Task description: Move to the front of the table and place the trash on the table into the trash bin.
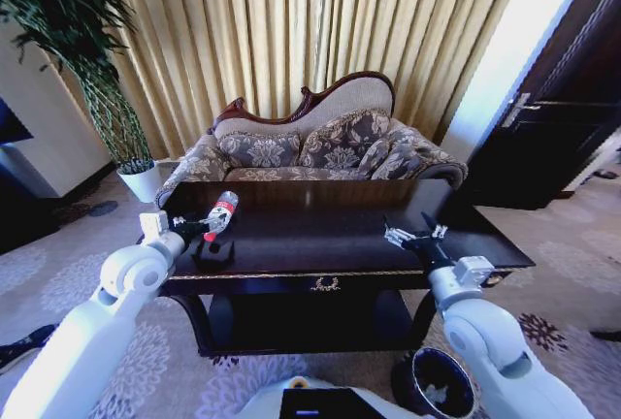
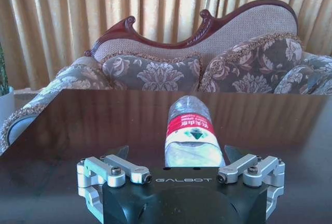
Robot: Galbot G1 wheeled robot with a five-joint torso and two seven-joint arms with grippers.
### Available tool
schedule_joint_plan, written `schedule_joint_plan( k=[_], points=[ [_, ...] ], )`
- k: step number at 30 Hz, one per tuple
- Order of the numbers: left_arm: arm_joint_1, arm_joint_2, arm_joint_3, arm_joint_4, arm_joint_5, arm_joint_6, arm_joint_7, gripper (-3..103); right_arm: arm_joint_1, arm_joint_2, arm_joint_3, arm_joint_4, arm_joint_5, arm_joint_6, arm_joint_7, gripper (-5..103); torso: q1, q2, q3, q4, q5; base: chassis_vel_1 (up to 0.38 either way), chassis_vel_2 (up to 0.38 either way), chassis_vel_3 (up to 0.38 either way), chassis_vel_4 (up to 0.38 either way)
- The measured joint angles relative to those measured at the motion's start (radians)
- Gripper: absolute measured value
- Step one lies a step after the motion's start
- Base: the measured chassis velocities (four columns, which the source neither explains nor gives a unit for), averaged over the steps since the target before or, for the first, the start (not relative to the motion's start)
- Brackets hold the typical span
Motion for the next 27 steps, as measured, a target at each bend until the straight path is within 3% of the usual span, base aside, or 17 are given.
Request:
schedule_joint_plan(
  k=[27],
  points=[
    [0.006, -0.004, 0.021, 0.023, 0.006, -0.003, 0.027, 100, -0.013, 0.017, -0.003, 0.021, -0.029, 0.018, -0.002, 100, 0.000, 0.000, 0.000, 0.0000, 0.0000, 0.000, 0.000, 0.000, 0.000]
  ],
)
